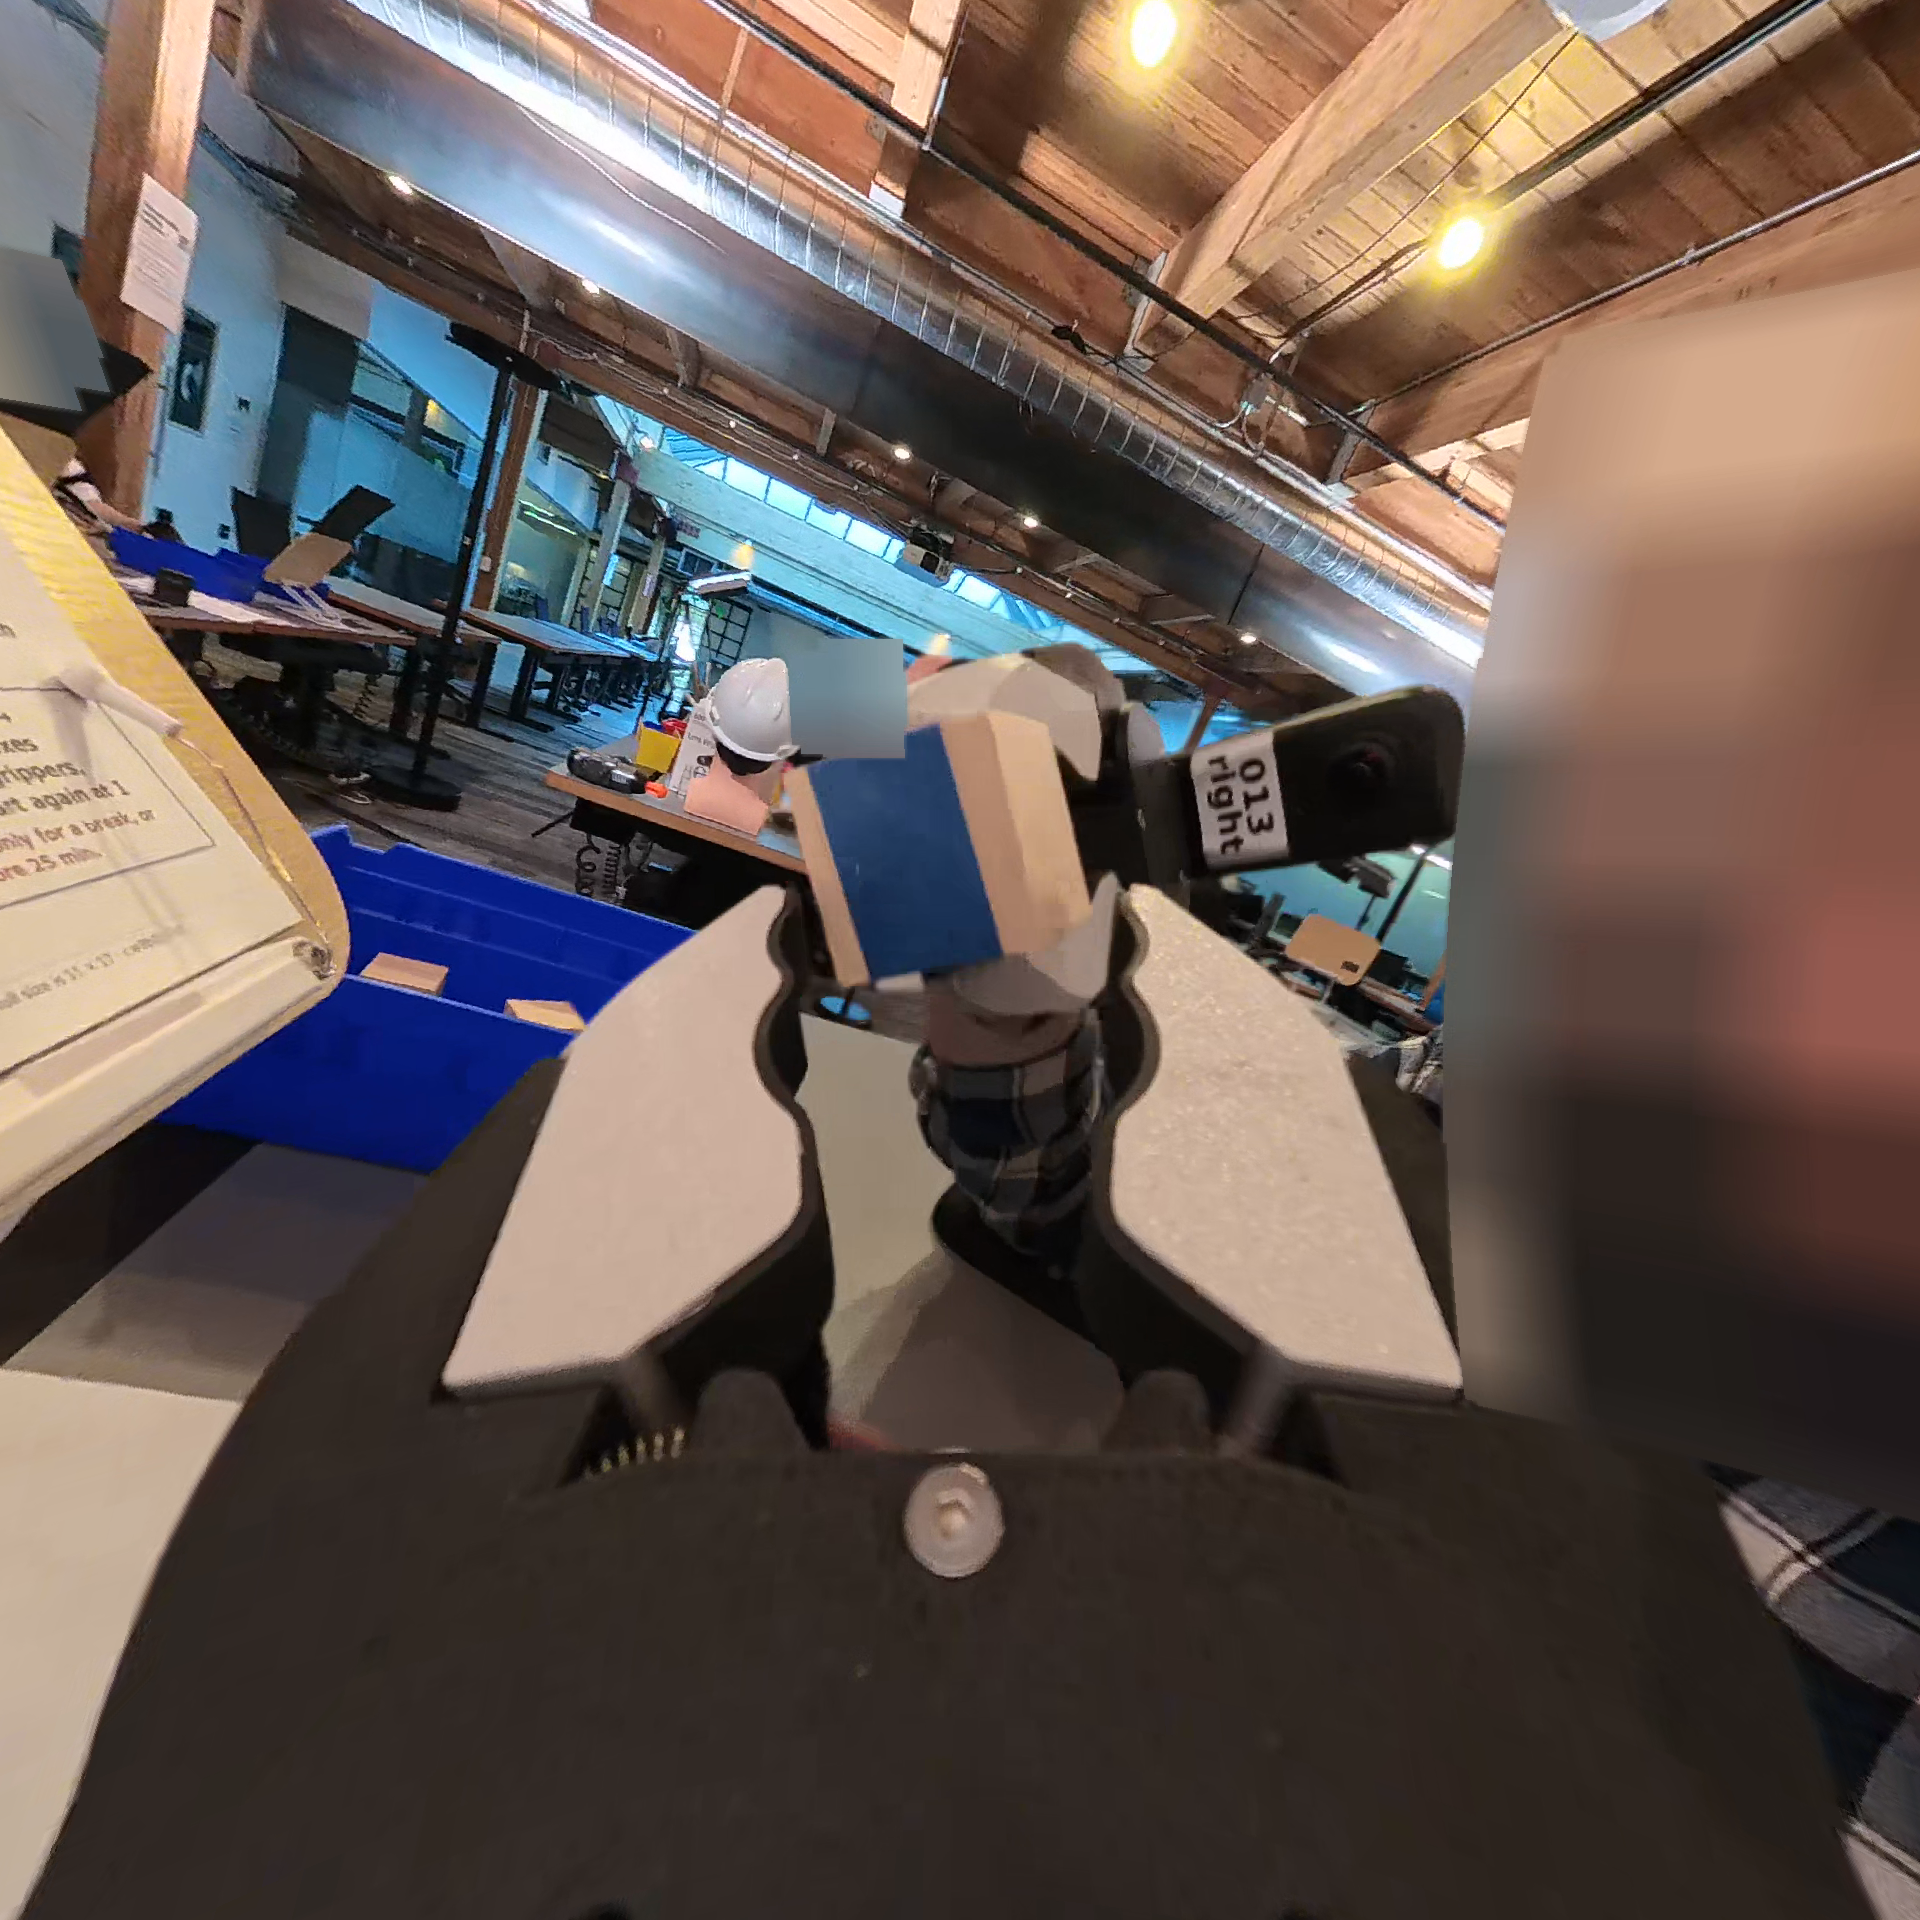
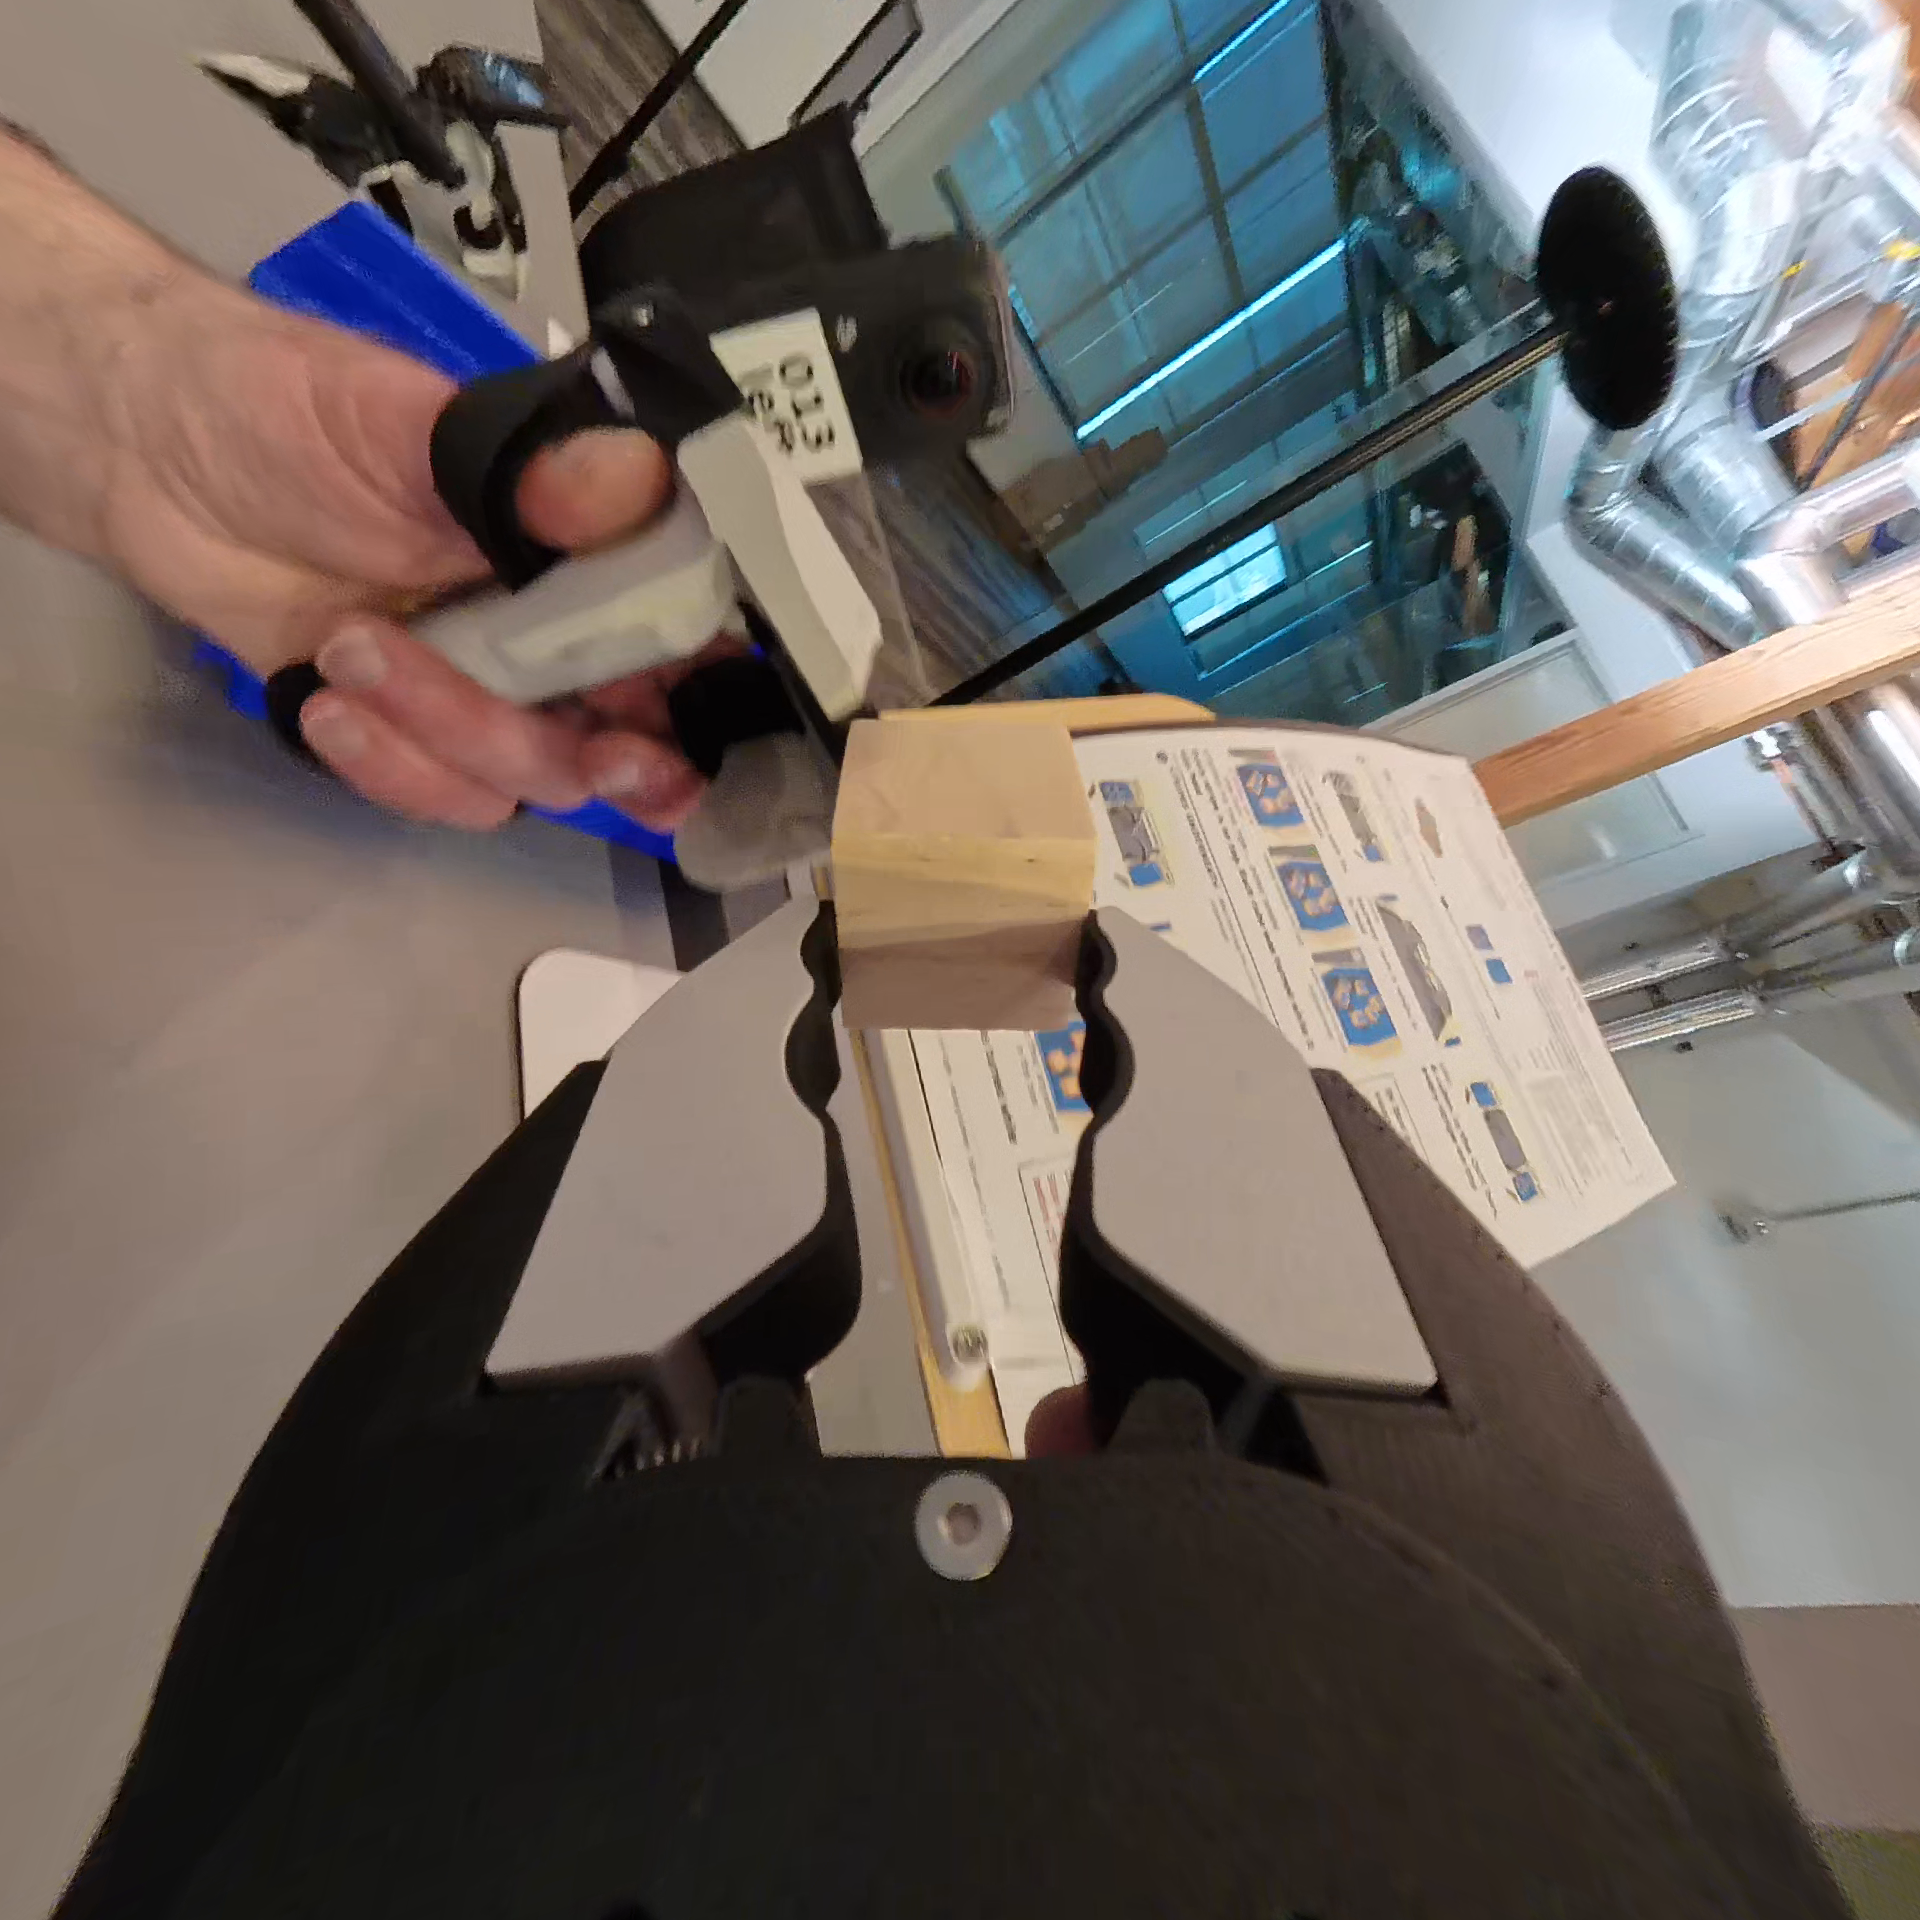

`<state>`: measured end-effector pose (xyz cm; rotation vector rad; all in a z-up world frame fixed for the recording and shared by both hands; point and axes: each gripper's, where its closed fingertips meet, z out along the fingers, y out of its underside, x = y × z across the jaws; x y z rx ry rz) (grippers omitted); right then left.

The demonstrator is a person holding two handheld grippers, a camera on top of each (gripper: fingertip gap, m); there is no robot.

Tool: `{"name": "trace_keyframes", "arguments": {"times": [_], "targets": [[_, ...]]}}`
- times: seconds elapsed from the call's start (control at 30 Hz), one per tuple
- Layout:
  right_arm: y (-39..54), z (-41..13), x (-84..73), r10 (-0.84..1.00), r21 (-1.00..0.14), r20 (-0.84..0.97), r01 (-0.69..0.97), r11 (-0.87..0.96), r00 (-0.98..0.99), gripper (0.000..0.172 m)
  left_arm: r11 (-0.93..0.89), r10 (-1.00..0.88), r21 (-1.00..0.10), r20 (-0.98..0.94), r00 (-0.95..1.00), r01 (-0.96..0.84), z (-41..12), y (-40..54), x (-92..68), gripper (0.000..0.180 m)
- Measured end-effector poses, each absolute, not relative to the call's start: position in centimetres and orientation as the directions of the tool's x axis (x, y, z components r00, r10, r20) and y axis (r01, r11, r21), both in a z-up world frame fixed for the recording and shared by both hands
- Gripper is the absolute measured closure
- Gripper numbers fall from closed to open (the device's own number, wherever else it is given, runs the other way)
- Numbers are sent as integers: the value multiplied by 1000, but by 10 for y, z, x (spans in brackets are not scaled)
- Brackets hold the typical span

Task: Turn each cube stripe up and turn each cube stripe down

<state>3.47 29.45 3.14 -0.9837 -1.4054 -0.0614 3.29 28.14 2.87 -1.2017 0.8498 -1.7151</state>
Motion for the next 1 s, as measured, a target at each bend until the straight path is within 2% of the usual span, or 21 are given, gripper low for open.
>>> {"name": "trace_keyframes", "arguments": {"times": [0.03, 0.17, 0.3, 0.43, 0.5, 0.7, 0.9, 1.0], "targets": [[298, 32, 45, 514, -526, 831, 598, 604, 212, 127, -391, -919, -885, 362, -156, 252, 29, 283, 31, 125], [328, 25, 122, 575, -460, 801, 785, 415, 165, 127, -329, -943, -915, 330, -36, 235, 28, 298, 20, 134], [351, -20, 236, 704, -305, 688, 950, 59, 177, 127, -358, -929, -901, 369, -2, 243, 26, 310, 12, 140], [351, -79, 333, 807, -161, 463, 930, -331, 367, 127, -398, -910, -882, 414, 10, 253, 20, 320, 7, 144], [347, -108, 365, 816, -99, 341, 881, -463, 467, 127, -401, -909, -882, 416, 11, 247, 19, 320, 8, 145], [336, -177, 415, 767, 54, 58, 765, -641, 639, 127, -379, -920, -900, 391, 14, 217, 20, 314, 12, 145], [340, -208, 425, 726, 137, -11, 720, -681, 688, 126, -379, -920, -899, 392, 18, 218, 19, 315, 11, 146], [340, -206, 426, 699, 145, -18, 693, -706, 715, 104, -364, -924, -907, 380, 41, 213, 19, 317, 10, 144]]}}
